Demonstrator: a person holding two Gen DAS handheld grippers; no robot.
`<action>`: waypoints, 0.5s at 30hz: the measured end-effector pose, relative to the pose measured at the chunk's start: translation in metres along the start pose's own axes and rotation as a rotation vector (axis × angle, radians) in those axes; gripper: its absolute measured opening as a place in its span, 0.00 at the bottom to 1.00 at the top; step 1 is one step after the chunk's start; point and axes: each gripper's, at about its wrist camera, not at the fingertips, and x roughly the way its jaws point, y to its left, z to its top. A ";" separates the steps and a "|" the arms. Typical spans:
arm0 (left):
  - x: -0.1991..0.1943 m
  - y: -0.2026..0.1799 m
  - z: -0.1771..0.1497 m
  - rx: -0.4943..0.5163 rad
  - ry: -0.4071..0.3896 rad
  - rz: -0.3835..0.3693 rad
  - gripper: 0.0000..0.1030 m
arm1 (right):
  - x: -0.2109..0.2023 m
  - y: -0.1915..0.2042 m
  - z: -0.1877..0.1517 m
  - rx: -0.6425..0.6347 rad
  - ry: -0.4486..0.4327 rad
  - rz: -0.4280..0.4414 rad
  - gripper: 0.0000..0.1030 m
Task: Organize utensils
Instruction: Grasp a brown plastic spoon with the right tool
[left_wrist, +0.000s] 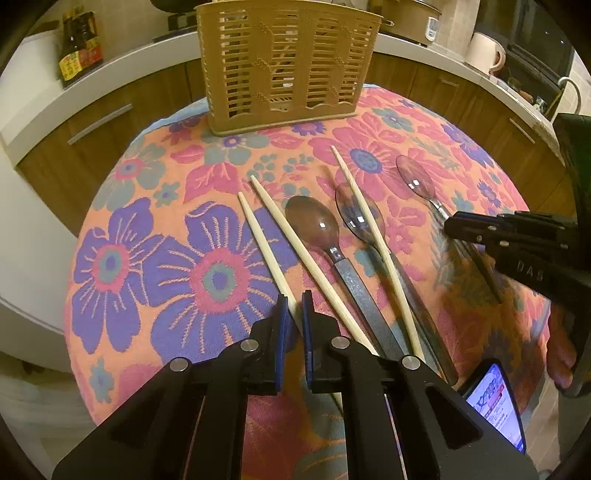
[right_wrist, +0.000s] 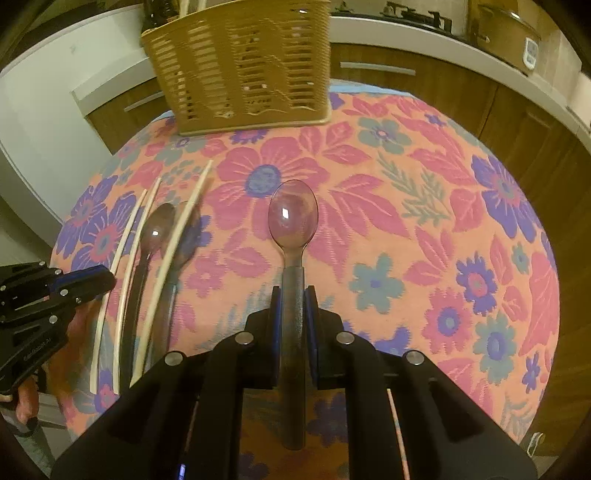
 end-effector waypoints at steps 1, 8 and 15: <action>-0.001 0.002 0.001 -0.009 -0.003 -0.006 0.00 | -0.001 -0.003 0.000 0.003 0.003 0.000 0.09; -0.004 0.034 0.005 -0.080 -0.012 0.009 0.00 | -0.003 -0.019 0.003 0.006 0.016 -0.047 0.09; -0.006 0.038 0.011 -0.126 -0.012 -0.127 0.29 | -0.001 -0.029 0.004 0.018 0.041 -0.022 0.09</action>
